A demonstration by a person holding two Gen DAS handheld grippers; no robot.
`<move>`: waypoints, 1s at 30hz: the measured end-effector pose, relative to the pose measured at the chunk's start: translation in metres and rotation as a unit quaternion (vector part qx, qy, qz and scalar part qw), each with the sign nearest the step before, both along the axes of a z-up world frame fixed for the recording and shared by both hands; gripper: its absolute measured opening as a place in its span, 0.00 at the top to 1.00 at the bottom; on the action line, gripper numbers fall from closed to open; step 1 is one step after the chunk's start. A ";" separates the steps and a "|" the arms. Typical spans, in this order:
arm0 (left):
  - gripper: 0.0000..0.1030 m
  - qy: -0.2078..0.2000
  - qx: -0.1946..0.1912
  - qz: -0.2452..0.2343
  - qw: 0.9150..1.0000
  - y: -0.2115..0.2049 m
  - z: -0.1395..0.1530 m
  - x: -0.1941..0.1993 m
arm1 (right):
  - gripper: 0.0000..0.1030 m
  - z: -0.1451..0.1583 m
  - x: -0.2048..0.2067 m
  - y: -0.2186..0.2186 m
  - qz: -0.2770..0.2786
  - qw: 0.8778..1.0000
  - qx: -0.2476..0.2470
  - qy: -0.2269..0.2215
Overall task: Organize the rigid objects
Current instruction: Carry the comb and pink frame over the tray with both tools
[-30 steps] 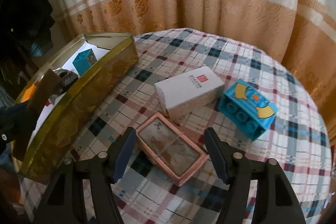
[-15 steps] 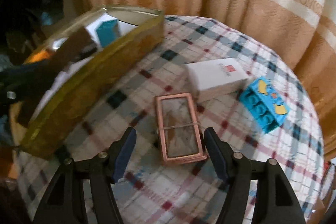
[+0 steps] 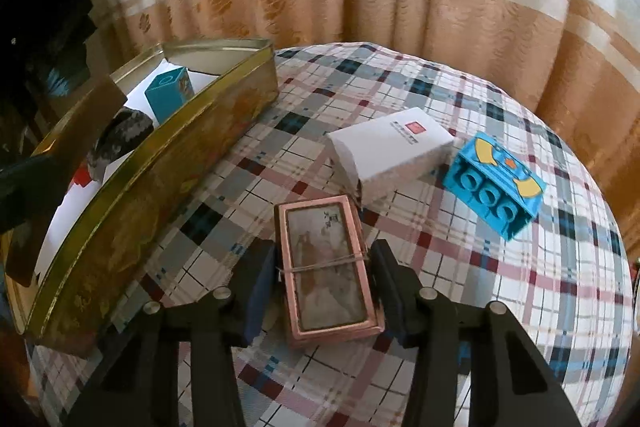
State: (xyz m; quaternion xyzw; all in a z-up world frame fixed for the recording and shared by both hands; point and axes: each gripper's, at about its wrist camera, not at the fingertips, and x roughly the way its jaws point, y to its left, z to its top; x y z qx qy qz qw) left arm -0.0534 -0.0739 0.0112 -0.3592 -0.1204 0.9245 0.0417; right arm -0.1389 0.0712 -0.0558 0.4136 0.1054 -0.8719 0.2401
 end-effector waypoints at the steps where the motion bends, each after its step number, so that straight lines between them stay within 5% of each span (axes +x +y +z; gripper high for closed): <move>1: 0.77 0.001 -0.003 0.001 1.000 -0.001 0.000 0.000 | 0.51 0.000 0.002 0.001 -0.005 1.000 -0.001 0.001; 9: 0.77 0.007 -0.018 0.020 1.000 -0.012 0.001 0.002 | 0.51 0.012 0.014 0.020 -0.063 0.995 -0.073 -0.010; 20: 0.77 0.015 -0.048 0.062 0.997 -0.039 0.011 0.000 | 0.51 0.072 0.032 -0.003 -0.040 0.989 -0.135 0.039; 30: 0.77 0.013 -0.066 0.111 0.992 -0.083 0.014 -0.006 | 0.51 0.094 0.026 -0.042 -0.037 0.986 -0.147 0.068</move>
